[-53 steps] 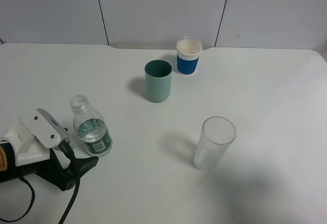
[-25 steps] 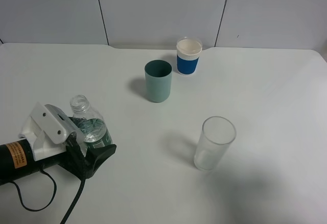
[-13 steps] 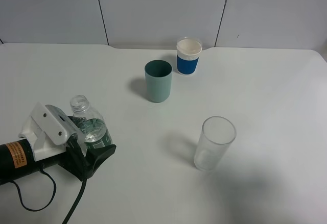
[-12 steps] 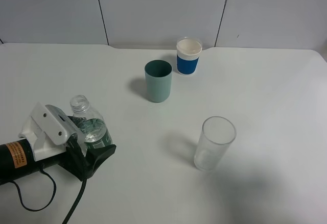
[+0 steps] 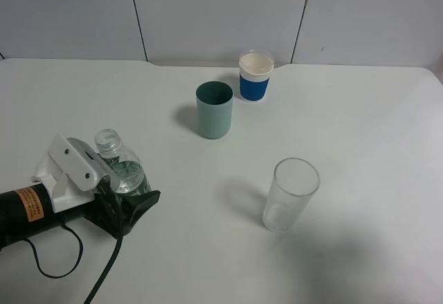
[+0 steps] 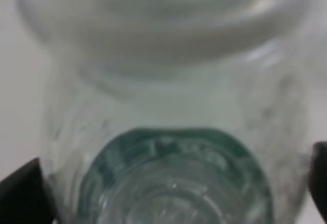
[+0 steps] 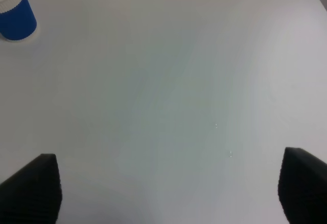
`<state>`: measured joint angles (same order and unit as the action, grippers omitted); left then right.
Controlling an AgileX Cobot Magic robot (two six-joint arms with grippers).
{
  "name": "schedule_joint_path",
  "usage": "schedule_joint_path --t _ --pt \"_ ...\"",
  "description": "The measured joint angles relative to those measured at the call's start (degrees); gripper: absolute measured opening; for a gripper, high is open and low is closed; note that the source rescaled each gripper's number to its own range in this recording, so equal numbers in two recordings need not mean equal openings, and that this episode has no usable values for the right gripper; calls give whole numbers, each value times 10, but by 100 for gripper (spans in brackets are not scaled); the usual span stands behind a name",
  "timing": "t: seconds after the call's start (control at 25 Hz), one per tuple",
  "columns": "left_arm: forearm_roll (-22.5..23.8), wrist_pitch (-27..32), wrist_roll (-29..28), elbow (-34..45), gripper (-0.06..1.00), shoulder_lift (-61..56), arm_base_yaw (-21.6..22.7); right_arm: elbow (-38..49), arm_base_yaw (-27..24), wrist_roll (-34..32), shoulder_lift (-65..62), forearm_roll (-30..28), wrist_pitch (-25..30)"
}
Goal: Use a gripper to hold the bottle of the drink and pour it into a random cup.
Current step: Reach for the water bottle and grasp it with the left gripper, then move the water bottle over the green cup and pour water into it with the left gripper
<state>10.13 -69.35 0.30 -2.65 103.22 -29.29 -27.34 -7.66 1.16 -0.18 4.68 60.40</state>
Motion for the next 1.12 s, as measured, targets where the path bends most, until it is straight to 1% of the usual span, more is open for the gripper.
schedule_joint_path --t 0.36,0.44,0.48,0.56,0.68,0.72,0.76,0.8,1.12 --pt "-6 0 4 -17 99 28 0 0 0 0 0 0 0" --pt "-6 0 4 -17 91 28 0 0 0 0 0 0 0" --pt "-6 0 4 -17 82 28 0 0 0 0 0 0 0" --pt "-6 0 4 -17 61 28 0 0 0 0 0 0 0" --pt "-6 0 4 -17 20 28 0 0 0 0 0 0 0" --pt "-5 0 4 -17 9 28 0 0 0 0 0 0 0" --pt "-5 -1 4 -17 2 28 0 0 0 0 0 0 0" --pt "-5 -2 4 -17 0 28 0 0 0 0 0 0 0" --pt "-5 -2 4 -17 0 28 0 0 0 0 0 0 0"
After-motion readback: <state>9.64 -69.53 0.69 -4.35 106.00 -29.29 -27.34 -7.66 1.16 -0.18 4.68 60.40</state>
